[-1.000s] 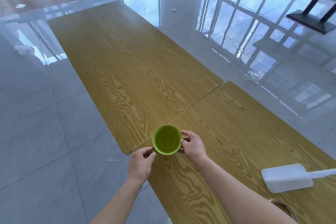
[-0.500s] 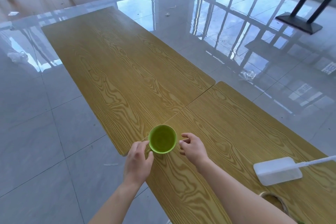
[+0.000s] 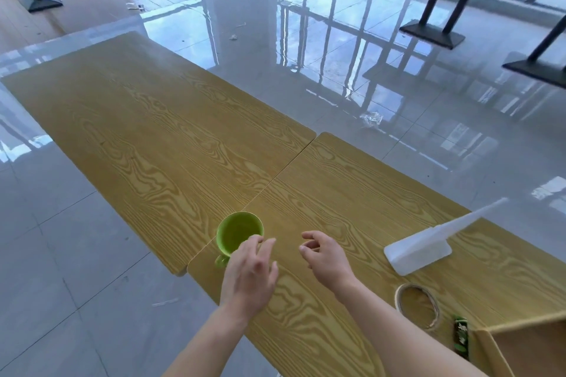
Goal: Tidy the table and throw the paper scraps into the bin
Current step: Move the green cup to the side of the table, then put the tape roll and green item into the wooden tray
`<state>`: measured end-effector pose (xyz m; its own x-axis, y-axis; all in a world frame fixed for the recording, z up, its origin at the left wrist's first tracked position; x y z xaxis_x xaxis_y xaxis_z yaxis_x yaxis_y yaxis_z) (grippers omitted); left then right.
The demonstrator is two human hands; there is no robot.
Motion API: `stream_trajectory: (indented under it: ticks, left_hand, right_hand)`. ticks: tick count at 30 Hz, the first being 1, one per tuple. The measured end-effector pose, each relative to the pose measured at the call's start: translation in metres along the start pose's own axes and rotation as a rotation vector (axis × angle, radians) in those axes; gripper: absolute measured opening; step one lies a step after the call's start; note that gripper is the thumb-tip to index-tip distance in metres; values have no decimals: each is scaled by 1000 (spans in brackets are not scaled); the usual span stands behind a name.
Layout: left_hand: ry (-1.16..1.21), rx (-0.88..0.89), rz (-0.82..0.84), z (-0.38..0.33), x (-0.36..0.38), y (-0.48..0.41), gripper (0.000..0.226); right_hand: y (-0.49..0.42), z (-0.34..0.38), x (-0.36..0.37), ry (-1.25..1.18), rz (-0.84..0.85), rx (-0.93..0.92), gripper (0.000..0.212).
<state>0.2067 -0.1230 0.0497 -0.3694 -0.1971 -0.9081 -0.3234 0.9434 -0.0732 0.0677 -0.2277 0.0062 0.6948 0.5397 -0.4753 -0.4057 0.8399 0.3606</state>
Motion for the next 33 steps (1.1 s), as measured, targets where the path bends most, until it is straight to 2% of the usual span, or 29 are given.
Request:
stream_trajectory:
  ticks: [12, 16, 22, 28, 31, 33]
  left_hand:
    - [30, 330, 171, -113, 44, -6, 49]
    - [67, 369, 228, -141, 58, -6, 49]
    - [271, 268, 361, -167, 84, -4, 50]
    - [375, 203, 365, -206, 99, -29, 64]
    - [445, 105, 350, -226, 101, -50, 75]
    - [488, 46, 359, -237, 104, -63, 68]
  right_hand:
    - [99, -100, -94, -38, -305, 198, 32]
    - [135, -135, -121, -93, -412, 306, 30]
    - [193, -176, -152, -9, -552, 390, 29]
    - [230, -202, -196, 248, -723, 450, 37]
    - [233, -220, -213, 385, -695, 487, 46]
    - [231, -234, -217, 465, -606, 525, 50]
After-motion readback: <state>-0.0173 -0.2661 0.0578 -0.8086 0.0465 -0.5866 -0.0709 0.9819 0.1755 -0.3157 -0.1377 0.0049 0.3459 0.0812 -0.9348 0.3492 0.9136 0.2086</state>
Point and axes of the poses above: each hand's wrist, its own y-axis away from the middle knuckle, its own x-axis out of the palm, z = x × y, the point moved 7 cm from there along -y, towards the middle knuckle, and after that the axes turned 1 degree about -x, right-handed, at the moved point
